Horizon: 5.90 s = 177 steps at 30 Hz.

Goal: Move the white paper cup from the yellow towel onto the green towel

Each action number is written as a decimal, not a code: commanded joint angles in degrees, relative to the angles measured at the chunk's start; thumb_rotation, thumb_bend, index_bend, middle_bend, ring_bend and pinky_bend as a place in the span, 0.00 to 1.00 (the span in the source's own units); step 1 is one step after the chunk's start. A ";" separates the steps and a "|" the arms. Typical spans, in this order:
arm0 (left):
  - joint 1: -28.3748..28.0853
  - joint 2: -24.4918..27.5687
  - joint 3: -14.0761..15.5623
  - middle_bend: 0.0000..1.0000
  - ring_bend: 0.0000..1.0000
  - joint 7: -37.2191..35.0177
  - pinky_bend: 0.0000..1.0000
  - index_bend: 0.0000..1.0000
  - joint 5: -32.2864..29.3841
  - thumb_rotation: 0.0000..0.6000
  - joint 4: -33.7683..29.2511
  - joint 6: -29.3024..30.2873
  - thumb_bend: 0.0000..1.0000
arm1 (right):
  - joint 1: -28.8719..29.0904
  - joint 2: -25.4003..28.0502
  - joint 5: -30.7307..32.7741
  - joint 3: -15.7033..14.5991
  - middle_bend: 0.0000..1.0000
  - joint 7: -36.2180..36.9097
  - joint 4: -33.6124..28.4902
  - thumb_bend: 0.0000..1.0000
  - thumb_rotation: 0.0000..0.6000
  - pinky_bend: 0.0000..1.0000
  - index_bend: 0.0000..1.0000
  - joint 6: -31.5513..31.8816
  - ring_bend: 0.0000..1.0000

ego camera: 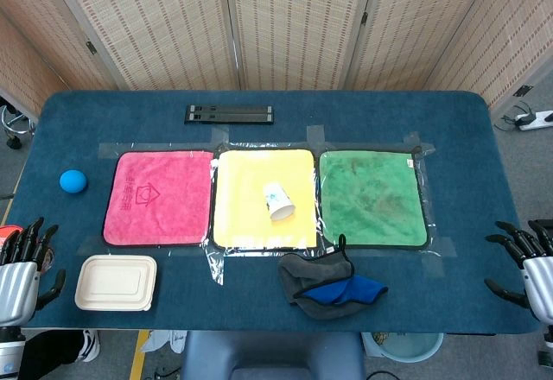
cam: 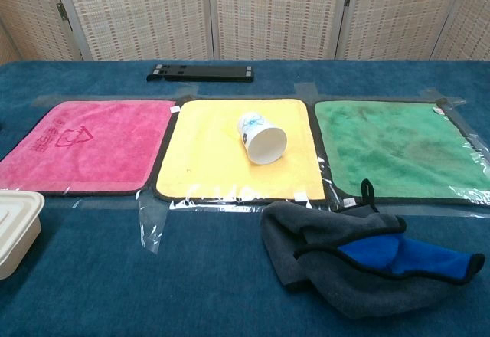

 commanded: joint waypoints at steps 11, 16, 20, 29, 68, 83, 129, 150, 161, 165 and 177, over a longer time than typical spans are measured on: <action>0.37 -0.33 0.01 0.00 0.00 -0.46 0.00 0.13 0.33 1.00 0.42 0.84 0.48 | 1.00 0.82 -1.70 -0.51 0.19 -0.80 -0.64 0.14 1.00 0.08 0.28 -1.06 0.22; 0.41 -0.21 -0.02 0.00 0.00 -0.75 0.00 0.13 0.45 1.00 0.47 0.94 0.48 | 2.98 1.81 -3.24 -1.29 0.19 -1.40 -2.01 0.14 1.00 0.08 0.26 -4.25 0.21; 0.60 -0.47 0.10 0.00 0.00 -1.25 0.00 0.13 0.76 1.00 0.74 1.28 0.48 | 6.47 2.80 -4.47 -1.11 0.19 -1.78 -4.53 0.16 1.00 0.08 0.23 -8.66 0.20; 1.50 -0.31 0.53 0.00 0.00 -2.70 0.00 0.13 1.25 1.00 1.38 2.33 0.48 | 17.04 4.31 -5.90 0.95 0.17 -2.96 -11.00 0.24 1.00 0.08 0.22 -21.42 0.18; 4.56 1.83 1.98 0.00 0.00 -8.25 0.00 0.16 2.40 1.00 1.39 4.20 0.49 | 62.30 -18.77 33.33 11.03 0.27 -31.57 -3.37 0.43 1.00 0.00 0.32 -60.61 0.21; 4.94 1.52 1.92 0.00 0.00 -9.57 0.00 0.16 0.75 1.00 2.73 3.02 0.49 | 70.50 -29.05 39.18 7.70 0.31 -36.58 10.48 0.44 1.00 0.00 0.34 -60.93 0.27; 5.47 0.81 1.49 0.00 0.00 -11.73 0.00 0.16 -0.60 1.00 5.25 1.76 0.49 | 79.98 -30.14 52.62 -3.58 0.32 -45.57 12.40 0.21 1.00 0.00 0.42 -61.16 0.21; 5.54 0.21 1.43 0.00 0.00 -13.07 0.00 0.16 -0.59 1.00 6.30 1.41 0.49 | 76.22 -17.84 52.25 -11.14 0.33 -50.26 -3.69 0.21 1.00 0.00 0.42 -50.35 0.21; 5.40 0.37 1.41 0.00 0.00 -13.07 0.00 0.16 -0.25 1.00 5.94 1.36 0.49 | 74.20 -11.05 50.79 -8.73 0.33 -50.16 -10.69 0.21 1.00 0.00 0.42 -45.47 0.22; 5.66 0.46 1.63 0.00 0.00 -12.98 0.00 0.16 -0.37 1.00 5.81 1.40 0.49 | 75.56 -14.45 51.91 -5.65 0.32 -49.22 -6.05 0.20 1.00 0.00 0.41 -48.55 0.21; 6.68 1.51 2.41 0.00 0.00 -14.08 0.00 0.15 -1.38 1.00 5.56 0.88 0.50 | 80.22 -26.35 60.51 -4.34 0.26 -50.08 11.51 0.20 1.00 0.00 0.40 -59.57 0.18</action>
